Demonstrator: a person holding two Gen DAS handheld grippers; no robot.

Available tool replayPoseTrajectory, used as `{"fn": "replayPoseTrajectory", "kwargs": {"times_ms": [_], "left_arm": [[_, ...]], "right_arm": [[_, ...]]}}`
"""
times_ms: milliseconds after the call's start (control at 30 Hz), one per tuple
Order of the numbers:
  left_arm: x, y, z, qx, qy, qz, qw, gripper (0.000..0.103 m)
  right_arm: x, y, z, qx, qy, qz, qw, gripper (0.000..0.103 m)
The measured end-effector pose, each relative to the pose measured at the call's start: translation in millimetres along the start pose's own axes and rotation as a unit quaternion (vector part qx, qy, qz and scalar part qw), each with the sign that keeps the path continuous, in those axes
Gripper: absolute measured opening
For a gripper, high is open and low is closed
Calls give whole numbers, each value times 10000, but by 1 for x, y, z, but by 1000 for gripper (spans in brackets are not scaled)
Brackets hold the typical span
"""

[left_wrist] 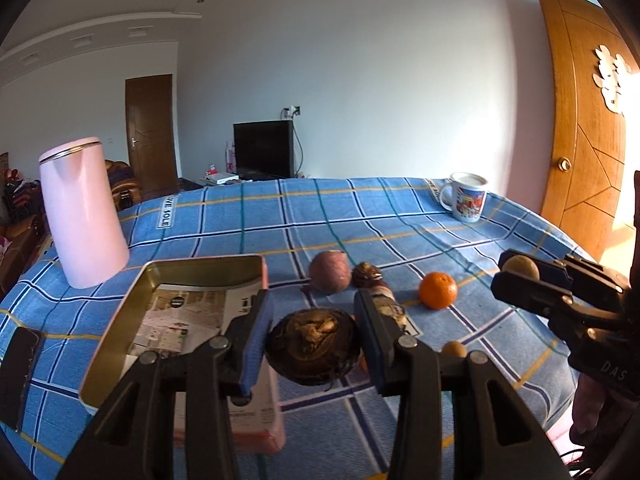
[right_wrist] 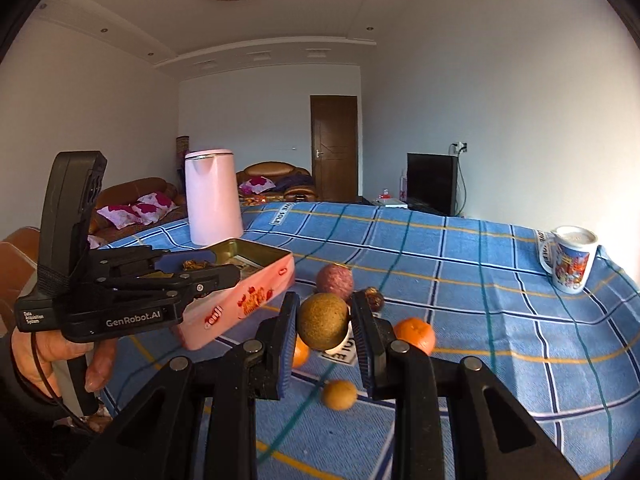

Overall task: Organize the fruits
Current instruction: 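Carry both fruits over the pink tin box and open both tools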

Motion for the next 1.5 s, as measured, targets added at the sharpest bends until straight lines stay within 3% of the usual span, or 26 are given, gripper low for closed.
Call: {"fn": "replayPoseTrajectory", "kwargs": {"times_ms": [200, 467, 867, 1500], "left_arm": [[7, -44, -9, -246, 29, -320, 9992, 44], [24, -86, -7, -530, -121, -589, 9968, 43], [44, -120, 2, -746, -460, -835, 9927, 43], [54, -137, 15, -878, -782, -963, 9884, 44]], "right_arm": [[39, -32, -26, -66, -177, -448, 9988, 28], [92, -69, -46, -169, -477, -709, 9962, 28], [162, -92, -33, -179, -1161, -847, 9895, 28], [202, -113, -11, -549, -1742, -782, 9801, 29]]}}
Point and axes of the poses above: each gripper's, at about its wrist camera, not at the fingertips, and x roughly the way its jaws point, y to its right, z to its underside, the point moved 5 cm from there along x, roughly the way its jaws point, and after that the axes turned 1 degree about z, right-handed, at the moved point
